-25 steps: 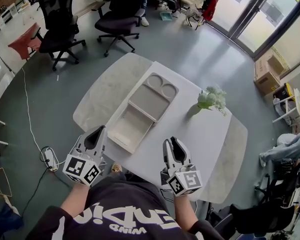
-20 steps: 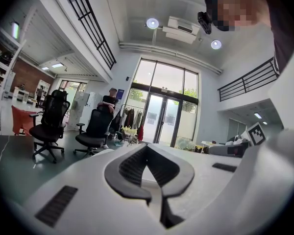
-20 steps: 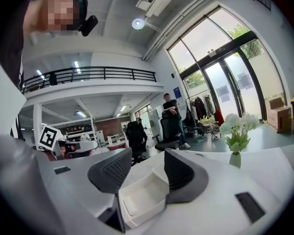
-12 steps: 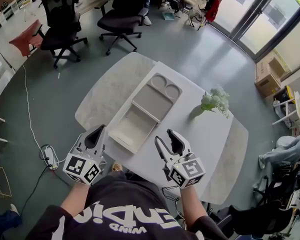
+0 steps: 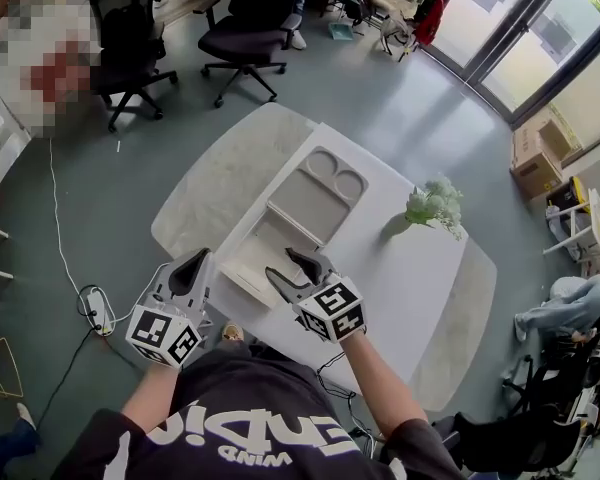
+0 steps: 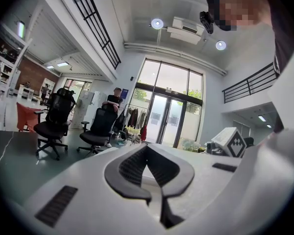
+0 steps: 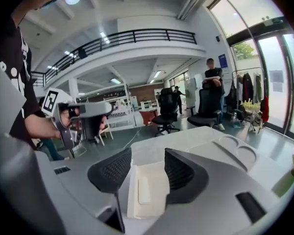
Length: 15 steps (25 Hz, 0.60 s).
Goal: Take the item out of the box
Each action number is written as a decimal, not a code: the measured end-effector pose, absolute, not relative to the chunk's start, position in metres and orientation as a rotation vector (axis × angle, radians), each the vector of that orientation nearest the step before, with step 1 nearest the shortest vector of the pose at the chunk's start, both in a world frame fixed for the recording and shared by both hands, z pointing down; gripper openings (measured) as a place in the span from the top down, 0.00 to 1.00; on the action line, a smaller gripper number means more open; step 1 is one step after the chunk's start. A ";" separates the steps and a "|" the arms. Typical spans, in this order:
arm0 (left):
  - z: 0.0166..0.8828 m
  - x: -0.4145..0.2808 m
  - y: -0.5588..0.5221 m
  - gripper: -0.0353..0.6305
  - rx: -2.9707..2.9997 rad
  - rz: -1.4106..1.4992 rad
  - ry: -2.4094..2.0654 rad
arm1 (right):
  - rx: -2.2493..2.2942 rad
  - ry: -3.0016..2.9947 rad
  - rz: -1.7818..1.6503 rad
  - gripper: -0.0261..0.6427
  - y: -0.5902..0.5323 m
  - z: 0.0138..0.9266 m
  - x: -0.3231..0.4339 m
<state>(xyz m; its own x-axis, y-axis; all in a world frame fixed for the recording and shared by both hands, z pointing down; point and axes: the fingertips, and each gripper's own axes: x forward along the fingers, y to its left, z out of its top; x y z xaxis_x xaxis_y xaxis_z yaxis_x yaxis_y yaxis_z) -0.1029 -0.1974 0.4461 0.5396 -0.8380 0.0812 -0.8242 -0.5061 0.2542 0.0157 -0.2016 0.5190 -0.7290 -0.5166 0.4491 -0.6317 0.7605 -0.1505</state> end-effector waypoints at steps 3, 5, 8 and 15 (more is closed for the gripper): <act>0.447 -0.104 -0.198 0.93 2.515 -0.075 -1.391 | 0.766 -2.505 0.404 0.64 -0.203 0.551 -0.002; 0.448 -0.105 -0.198 0.93 2.511 -0.070 -1.394 | 0.704 -2.460 0.414 0.64 -0.203 0.572 -0.009; 0.449 -0.107 -0.199 0.93 2.511 -0.064 -1.398 | 0.641 -2.400 0.424 0.64 -0.205 0.600 -0.016; 0.456 -0.111 -0.202 0.93 2.492 -0.044 -1.392 | 0.476 -2.258 0.478 0.64 -0.202 0.649 -0.022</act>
<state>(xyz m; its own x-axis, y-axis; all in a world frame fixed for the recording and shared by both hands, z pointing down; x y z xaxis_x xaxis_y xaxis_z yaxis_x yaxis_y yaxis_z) -0.1109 -0.2016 0.4559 0.5337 -0.8383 0.1115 -0.8295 -0.4932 0.2620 -0.0221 -0.2016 0.6488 -0.6380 -0.1871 0.7470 -0.4739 0.8600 -0.1893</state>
